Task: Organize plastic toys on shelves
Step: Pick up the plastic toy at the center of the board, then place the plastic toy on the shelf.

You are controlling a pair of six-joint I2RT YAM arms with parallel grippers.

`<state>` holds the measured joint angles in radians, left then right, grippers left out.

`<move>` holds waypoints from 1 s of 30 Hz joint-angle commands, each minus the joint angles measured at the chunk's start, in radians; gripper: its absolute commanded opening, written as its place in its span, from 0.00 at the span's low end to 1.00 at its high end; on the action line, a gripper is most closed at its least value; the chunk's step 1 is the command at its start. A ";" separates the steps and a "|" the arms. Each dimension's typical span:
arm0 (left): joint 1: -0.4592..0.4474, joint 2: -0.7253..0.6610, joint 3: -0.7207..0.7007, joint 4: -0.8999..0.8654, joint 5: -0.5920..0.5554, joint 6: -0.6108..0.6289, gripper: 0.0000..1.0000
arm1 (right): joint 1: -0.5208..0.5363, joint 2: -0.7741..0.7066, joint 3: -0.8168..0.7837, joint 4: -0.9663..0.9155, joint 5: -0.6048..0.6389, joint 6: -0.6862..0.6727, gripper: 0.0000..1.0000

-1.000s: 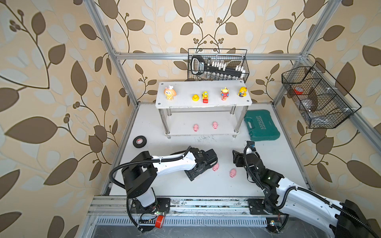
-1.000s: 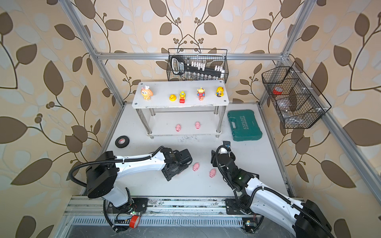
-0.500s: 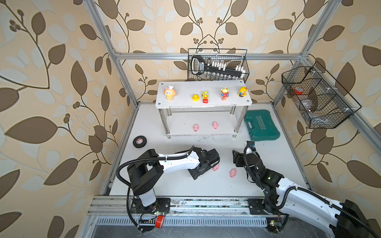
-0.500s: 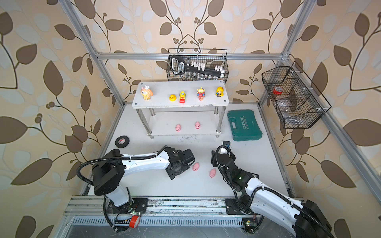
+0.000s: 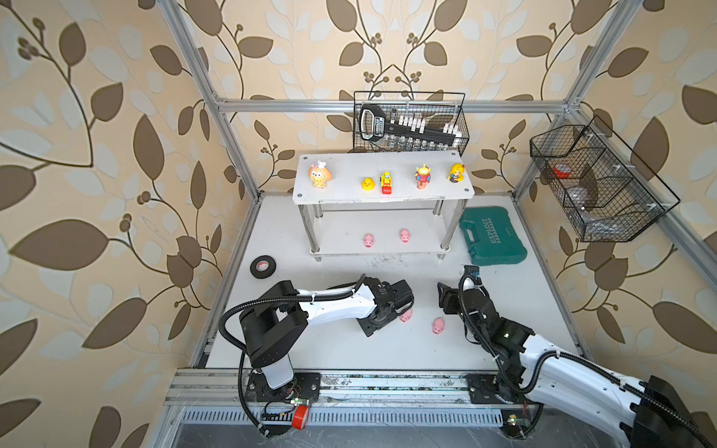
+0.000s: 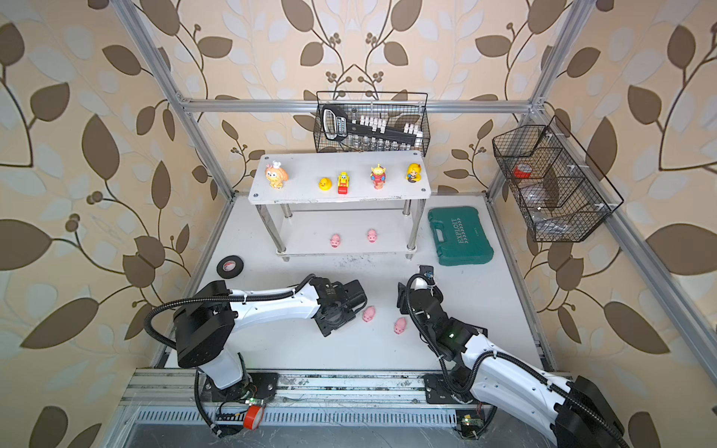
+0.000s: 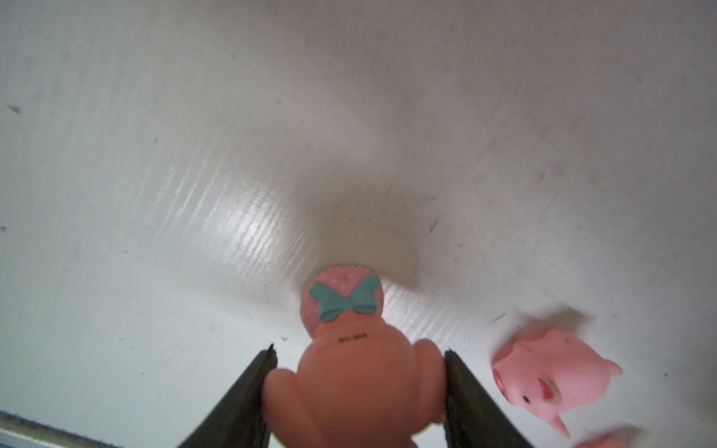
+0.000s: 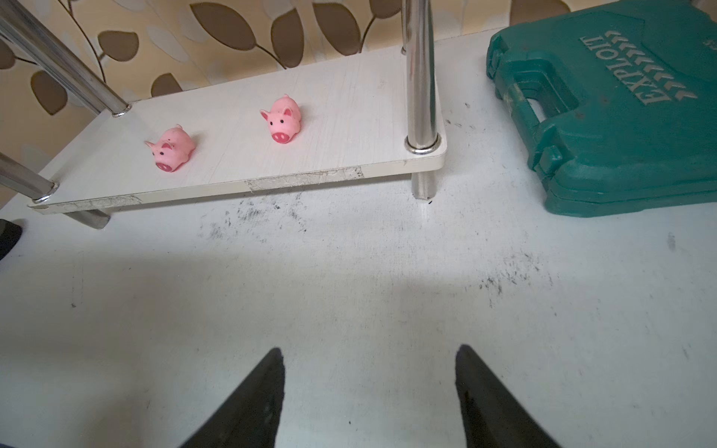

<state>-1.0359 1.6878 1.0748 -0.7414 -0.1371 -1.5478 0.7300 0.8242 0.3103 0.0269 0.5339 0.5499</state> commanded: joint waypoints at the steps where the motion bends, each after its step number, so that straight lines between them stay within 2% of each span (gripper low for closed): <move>1: -0.010 -0.084 -0.024 -0.003 -0.038 0.088 0.49 | -0.003 -0.013 -0.016 0.004 -0.002 -0.005 0.68; 4: 0.015 -0.167 -0.068 0.087 -0.021 0.261 0.50 | -0.003 -0.014 -0.014 0.002 0.000 -0.005 0.68; 8: 0.102 -0.299 -0.100 0.107 0.022 0.457 0.49 | -0.002 -0.017 -0.016 0.002 0.001 -0.004 0.68; 11: 0.191 -0.379 -0.108 0.104 0.062 0.607 0.49 | -0.002 -0.017 -0.016 0.002 0.001 -0.005 0.68; 14: 0.323 -0.417 -0.089 0.101 0.137 0.764 0.49 | -0.003 -0.016 -0.016 0.001 0.002 -0.004 0.68; 16: 0.416 -0.397 -0.039 0.083 0.196 0.881 0.49 | -0.001 -0.014 -0.016 0.002 0.000 -0.002 0.68; 19: 0.509 -0.314 0.077 0.031 0.219 1.015 0.48 | -0.002 -0.010 -0.014 0.002 0.000 -0.002 0.68; 23: 0.642 -0.181 0.207 0.001 0.306 1.099 0.44 | -0.003 -0.006 -0.012 0.000 -0.002 -0.004 0.68; 26: 0.704 -0.128 0.246 0.043 0.382 1.135 0.45 | -0.002 -0.009 -0.012 0.001 -0.002 -0.004 0.68; 30: 0.726 -0.062 0.297 0.050 0.401 1.177 0.44 | -0.003 -0.010 -0.012 0.001 -0.001 -0.005 0.68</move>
<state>-0.3180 1.6077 1.3155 -0.6933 0.2043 -0.4641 0.7300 0.8185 0.3103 0.0265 0.5343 0.5499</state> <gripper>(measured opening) 0.613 0.677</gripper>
